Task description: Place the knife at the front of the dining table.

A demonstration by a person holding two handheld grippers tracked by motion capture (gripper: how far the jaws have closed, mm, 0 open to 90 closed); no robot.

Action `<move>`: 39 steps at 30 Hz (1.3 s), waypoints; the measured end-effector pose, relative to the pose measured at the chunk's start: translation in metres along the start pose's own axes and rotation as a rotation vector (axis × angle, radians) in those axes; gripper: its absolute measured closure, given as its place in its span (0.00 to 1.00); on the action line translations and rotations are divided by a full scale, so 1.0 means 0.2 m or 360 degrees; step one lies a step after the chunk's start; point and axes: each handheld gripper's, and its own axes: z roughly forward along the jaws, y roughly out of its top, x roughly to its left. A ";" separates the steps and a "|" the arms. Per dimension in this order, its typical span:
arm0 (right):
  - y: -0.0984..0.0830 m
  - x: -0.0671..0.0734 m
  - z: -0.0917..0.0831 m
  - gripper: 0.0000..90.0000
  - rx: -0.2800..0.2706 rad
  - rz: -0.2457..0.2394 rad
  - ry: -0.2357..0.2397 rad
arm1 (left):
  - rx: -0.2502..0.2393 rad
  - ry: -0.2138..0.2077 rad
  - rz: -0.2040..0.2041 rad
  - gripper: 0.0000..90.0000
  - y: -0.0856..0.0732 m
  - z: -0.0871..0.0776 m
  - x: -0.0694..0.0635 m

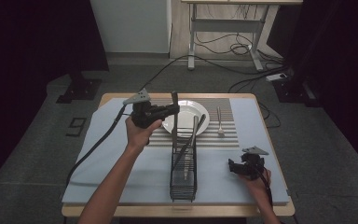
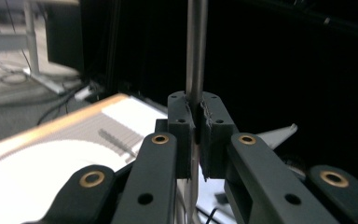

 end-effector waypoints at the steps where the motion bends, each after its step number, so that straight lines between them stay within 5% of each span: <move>1: 0.00 0.00 0.00 0.15 0.0000 0.0000 0.0000 | -0.0015 0.0012 0.0008 0.94 0.02 -0.02 -0.01; 6: 0.00 0.00 0.00 0.15 -0.0001 -0.0001 0.0000 | -0.0090 0.0085 0.0057 0.94 0.09 -0.13 -0.01; 12: 0.00 0.00 0.00 0.15 0.0000 0.0001 0.0001 | -0.0078 0.0194 0.0084 0.94 0.12 -0.23 0.02; 22: 0.00 0.00 0.00 0.15 0.0000 -0.0003 0.0000 | 0.0056 0.0292 0.0013 0.94 -0.03 -0.21 0.14; 30: 0.00 0.00 0.00 0.15 0.0000 -0.0001 0.0000 | 0.0234 0.0452 -0.0116 0.94 -0.21 -0.17 0.32; 39: 0.00 0.00 0.00 0.15 -0.0002 -0.0003 -0.0002 | 0.0325 0.0611 -0.0154 0.94 -0.28 -0.13 0.43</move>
